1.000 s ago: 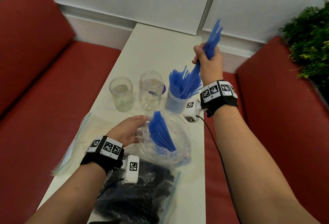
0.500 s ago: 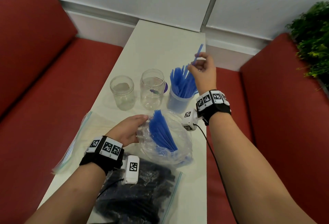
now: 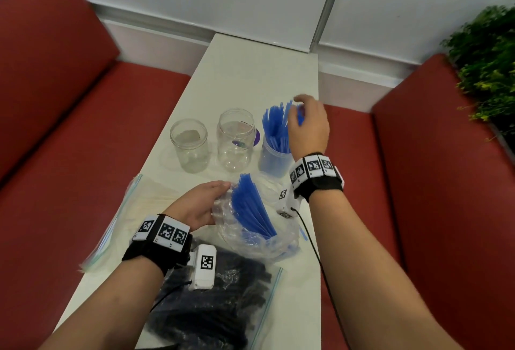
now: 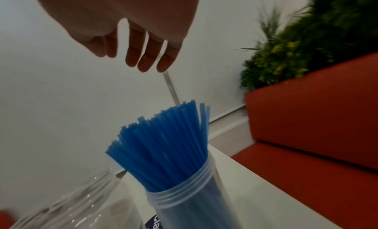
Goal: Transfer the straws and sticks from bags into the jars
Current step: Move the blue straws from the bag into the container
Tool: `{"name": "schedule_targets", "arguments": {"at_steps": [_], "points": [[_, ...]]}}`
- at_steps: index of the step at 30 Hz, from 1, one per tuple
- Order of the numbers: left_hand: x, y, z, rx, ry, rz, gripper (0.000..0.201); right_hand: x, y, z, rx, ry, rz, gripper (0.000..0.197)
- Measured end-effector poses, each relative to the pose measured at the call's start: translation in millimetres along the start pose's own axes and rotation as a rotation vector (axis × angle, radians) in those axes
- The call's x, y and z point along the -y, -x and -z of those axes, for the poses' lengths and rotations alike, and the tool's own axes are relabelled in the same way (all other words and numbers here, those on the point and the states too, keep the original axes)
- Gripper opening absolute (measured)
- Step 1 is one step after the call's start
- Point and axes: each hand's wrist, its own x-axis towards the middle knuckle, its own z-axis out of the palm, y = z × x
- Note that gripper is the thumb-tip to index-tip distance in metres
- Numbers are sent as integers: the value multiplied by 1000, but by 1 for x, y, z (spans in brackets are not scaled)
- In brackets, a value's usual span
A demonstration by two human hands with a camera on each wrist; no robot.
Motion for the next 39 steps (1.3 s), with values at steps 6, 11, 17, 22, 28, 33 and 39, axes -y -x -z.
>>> {"name": "schedule_targets", "arguments": {"at_steps": [6,11,17,22,28,33,39], "points": [[4,-2,7,-25,-1,11,27,-85,72,4,398,310,-672,20],[5,-3,9,-27,14,30,29,-137,152,-4,1030,508,-675,41],[5,-4,8,-31,11,39,29,-143,198,-6,901,578,-563,28],[5,-6,5,-46,14,36,27,-141,199,-6,957,545,-588,35],[2,-5,2,-15,-15,22,28,-132,159,7,762,429,-723,11],[3,-3,0,-8,-32,11,27,-90,102,30,405,65,-566,30],[2,0,-4,-14,-32,-8,24,-28,108,30,734,-207,-357,27]]}}
